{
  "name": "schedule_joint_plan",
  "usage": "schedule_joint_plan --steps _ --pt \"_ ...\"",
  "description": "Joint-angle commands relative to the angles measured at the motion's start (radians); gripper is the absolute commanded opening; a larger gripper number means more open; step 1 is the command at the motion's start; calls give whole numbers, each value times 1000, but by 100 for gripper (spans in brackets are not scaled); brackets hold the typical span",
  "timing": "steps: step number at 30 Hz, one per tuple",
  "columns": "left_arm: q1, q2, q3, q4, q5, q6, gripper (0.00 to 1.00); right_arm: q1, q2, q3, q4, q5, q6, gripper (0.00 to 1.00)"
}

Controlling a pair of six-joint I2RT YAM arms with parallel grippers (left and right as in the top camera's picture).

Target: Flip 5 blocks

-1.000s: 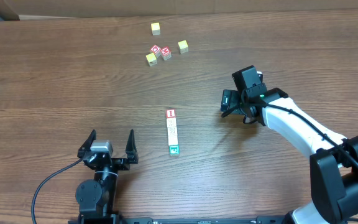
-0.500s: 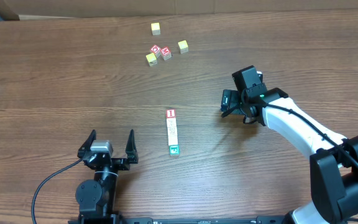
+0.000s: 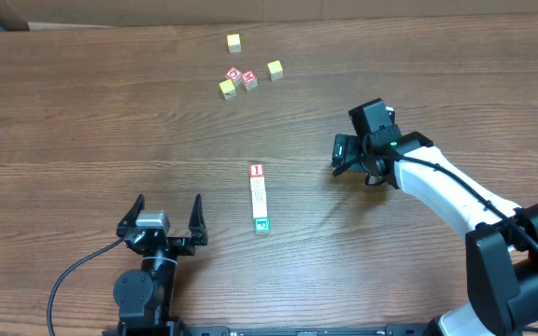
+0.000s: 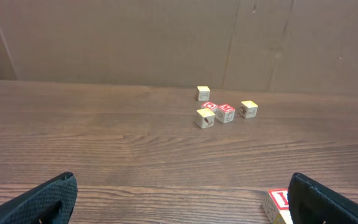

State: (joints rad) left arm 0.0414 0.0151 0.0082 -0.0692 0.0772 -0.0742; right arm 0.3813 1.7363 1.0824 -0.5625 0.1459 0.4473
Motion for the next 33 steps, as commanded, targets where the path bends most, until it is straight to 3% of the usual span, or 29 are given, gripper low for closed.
schedule_joint_plan --steps 1,18,27,33 --pt "4 -11 -3 -4 -10 18 100 -1 -26 19 4 11 -3 100" --pt "4 -11 -3 -4 -10 18 100 -1 -67 18 19 11 -3 100" --pt "4 -11 -3 -5 -10 18 100 -1 -198 18 110 12 -12 100" --pt "4 -11 -3 -4 -10 18 100 -1 -327 18 211 10 -117 100"
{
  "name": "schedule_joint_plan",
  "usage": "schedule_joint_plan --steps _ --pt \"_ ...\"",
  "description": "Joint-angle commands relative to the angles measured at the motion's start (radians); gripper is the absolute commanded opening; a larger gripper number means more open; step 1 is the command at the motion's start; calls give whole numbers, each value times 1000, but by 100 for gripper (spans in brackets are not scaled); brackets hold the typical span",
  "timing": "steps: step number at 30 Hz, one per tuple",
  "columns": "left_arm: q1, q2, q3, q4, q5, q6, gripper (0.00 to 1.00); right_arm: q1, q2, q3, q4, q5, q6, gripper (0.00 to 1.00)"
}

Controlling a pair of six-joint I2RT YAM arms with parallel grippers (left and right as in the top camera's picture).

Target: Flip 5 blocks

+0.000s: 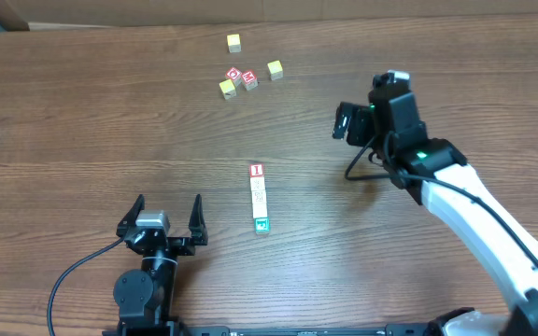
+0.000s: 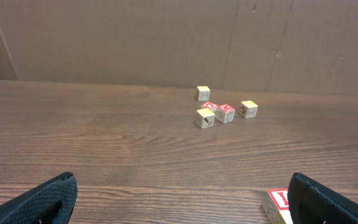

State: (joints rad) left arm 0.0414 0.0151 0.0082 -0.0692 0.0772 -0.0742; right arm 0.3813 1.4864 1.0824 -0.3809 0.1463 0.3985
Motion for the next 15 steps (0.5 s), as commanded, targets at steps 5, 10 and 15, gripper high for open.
schedule_joint_plan --steps 5,10,15 --pt "4 -11 -3 -4 -10 18 100 -2 -213 18 87 10 -166 100" --pt "4 -11 -3 -4 -10 18 100 -9 -356 17 88 11 -239 100" --pt "4 -11 -3 -4 -10 18 100 -40 -504 16 53 11 -239 100"
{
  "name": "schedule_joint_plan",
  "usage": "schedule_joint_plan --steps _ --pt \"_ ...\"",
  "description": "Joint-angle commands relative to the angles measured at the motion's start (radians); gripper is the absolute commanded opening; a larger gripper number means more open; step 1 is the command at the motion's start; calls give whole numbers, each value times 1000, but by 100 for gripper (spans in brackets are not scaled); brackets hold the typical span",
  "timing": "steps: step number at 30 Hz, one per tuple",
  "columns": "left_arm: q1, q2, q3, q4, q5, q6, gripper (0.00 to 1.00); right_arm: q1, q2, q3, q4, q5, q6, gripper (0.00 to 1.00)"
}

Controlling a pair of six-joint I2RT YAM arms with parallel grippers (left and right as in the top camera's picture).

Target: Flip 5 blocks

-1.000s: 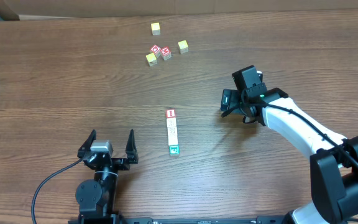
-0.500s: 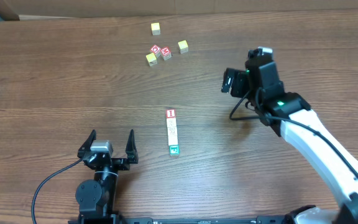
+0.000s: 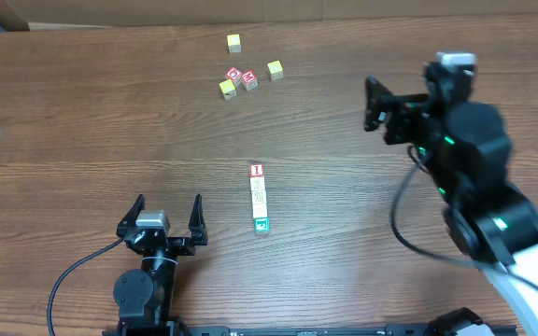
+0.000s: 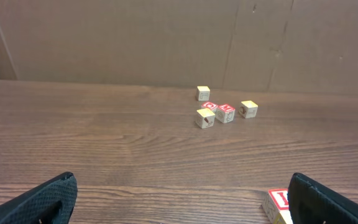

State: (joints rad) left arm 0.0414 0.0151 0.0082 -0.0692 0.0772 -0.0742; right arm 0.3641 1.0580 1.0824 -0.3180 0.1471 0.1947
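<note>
Five small blocks lie in a loose cluster at the far side of the table: a yellow one (image 3: pixel 234 42), two red-topped ones (image 3: pixel 234 74) (image 3: pixel 249 81), and two more yellow ones (image 3: pixel 226 88) (image 3: pixel 275 69). The left wrist view shows the same cluster (image 4: pixel 225 112) far ahead. A row of blocks (image 3: pixel 259 198) lies end to end mid-table, red end (image 4: pixel 278 200) by my left finger. My left gripper (image 3: pixel 166 217) rests open and empty near the front edge. My right gripper (image 3: pixel 374 105) hangs high above the right side, well right of the cluster; its jaws are unclear.
A cardboard wall (image 4: pixel 166 37) stands behind the far edge of the wooden table (image 3: pixel 82 121). The right arm (image 3: pixel 474 159) looms large over the right half. A black cable (image 3: pixel 73 271) trails from the left arm's base.
My right arm has risen further and moved back and to the right, away from the table surface. The left gripper and all blocks are where they were.
My right gripper was low over the table right of the block row. It then stood higher and farther back, and now it is higher still on the right. The left gripper stayed open at the front, and no block has shifted.
</note>
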Motion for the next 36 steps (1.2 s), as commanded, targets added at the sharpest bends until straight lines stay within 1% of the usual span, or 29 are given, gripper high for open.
schedule_joint_plan --steps 1,8,18,24,28,31,36 --pt "4 -11 -3 -4 -10 18 100 -31 -105 16 -14 10 -35 100" --pt "4 -11 -3 -4 -10 18 100 -89 -328 -18 -55 10 -35 100" --pt "4 -11 -3 -4 -10 18 100 -152 -717 -273 -37 8 -35 100" --pt "4 -11 -3 -5 -10 18 100 -203 -894 -418 43 -30 -35 100" --pt "4 -11 -3 -4 -10 18 100 -216 -978 -502 171 -48 -35 100" --pt "4 -11 -3 -4 -10 18 100 -216 -1025 -570 318 -48 -35 100" --pt "4 -11 -3 -4 -10 18 100 -217 -1055 -672 569 -63 -35 100"
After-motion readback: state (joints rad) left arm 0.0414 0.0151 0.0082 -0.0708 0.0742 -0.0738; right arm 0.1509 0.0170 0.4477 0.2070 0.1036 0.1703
